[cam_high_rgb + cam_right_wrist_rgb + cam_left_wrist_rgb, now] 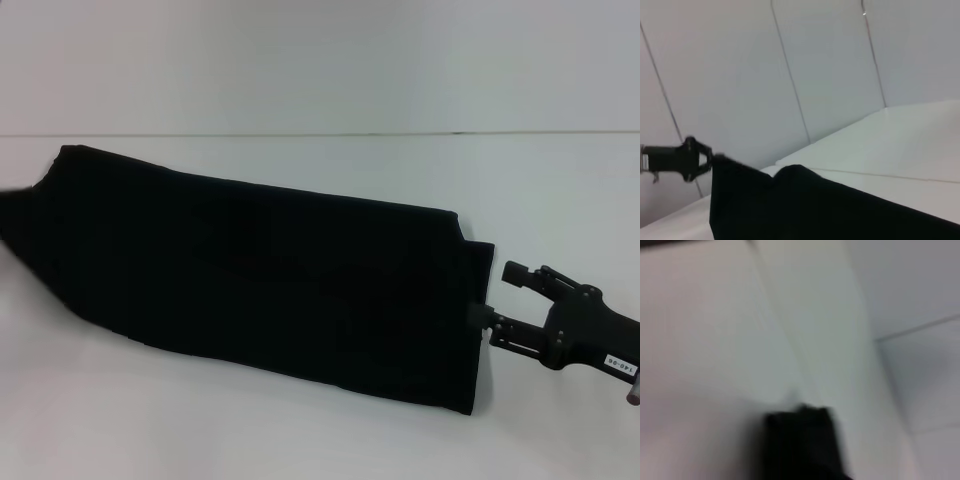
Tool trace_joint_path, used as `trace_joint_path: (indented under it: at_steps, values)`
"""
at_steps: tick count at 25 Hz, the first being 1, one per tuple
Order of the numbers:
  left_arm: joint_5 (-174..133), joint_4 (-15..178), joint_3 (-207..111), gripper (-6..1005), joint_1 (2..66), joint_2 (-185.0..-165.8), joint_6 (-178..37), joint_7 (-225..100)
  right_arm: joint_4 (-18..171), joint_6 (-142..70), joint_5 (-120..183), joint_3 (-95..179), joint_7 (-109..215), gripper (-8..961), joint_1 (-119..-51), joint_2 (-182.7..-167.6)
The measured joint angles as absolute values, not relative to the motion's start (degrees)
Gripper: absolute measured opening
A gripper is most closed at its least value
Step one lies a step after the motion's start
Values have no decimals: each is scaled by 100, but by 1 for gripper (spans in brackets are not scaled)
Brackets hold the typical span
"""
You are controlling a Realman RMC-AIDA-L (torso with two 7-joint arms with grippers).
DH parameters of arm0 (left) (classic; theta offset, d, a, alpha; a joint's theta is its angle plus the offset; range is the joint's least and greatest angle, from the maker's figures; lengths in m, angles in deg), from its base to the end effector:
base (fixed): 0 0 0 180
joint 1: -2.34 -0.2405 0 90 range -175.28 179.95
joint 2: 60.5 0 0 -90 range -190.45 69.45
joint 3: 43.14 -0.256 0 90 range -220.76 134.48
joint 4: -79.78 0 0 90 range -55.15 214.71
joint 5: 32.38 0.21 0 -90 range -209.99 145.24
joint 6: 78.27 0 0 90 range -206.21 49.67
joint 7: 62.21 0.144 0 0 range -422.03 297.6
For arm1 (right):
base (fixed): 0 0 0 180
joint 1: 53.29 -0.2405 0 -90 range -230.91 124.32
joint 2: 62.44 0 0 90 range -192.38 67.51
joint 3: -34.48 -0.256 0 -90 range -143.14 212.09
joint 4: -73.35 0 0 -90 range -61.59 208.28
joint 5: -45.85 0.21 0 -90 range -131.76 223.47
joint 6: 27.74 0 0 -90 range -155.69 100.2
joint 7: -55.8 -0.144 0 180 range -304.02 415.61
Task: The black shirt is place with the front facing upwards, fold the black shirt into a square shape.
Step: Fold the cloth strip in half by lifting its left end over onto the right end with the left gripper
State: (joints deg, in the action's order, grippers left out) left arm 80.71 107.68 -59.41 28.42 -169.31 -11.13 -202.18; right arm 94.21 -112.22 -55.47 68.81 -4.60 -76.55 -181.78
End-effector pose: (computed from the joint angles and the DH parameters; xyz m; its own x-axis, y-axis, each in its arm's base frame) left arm -0.3889 0.3453 0.1132 -0.4072 0.4747 0.7803 0.9133 0.2002 0.3547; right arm 0.3070 0.2911 -0.0230 0.6431 -0.2951 -0.7067 -0.6119 -0.7529 -0.2425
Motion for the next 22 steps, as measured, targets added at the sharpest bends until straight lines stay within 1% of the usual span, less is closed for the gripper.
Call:
trace_joint_path:
  at_steps: [2,5,8,9,12,15,16,17,18,22]
  values:
    - [7846,10853,-5958,51,3031,-17016,-844,-20182,9412,-11222,-5548,6815,-488,925,-7625,-18164]
    - [7741,11075,-5994,51,3497,-17266,-503,-20176,9403,-11243,-5548,6692,-517,924,-7536,-18138]
    - [7740,11141,-6107,52,4121,-17521,-296,-20097,9413,-11255,-5548,6534,-648,924,-7384,-18110]
    - [7739,11145,-6177,52,4331,-17618,-261,-20059,9420,-11263,-5548,6497,-687,924,-7337,-18099]
    - [7738,11122,-6569,52,4897,-17988,-201,-19962,9447,-11353,-5548,6335,-778,924,-7122,-18051]
    - [7721,11043,-6991,52,5133,-18340,-214,-19818,9456,-11469,-5548,6156,-760,924,-6904,-18041]
    - [7721,11043,-6991,52,5133,-18340,-214,-19818,9459,-11486,-5548,6114,-752,924,-6864,-18040]
    - [7635,10824,-7252,52,5168,-18448,-249,-19673,9460,-11514,-5550,6065,-745,923,-6815,-18040]
    - [7336,10023,-7648,52,5203,-18478,-370,-19226,9460,-11534,-5555,6021,-743,923,-6772,-18038]
    - [7207,8895,-7846,52,5080,-18501,-567,-18561,9462,-11561,-5594,5934,-737,923,-6706,-18028]
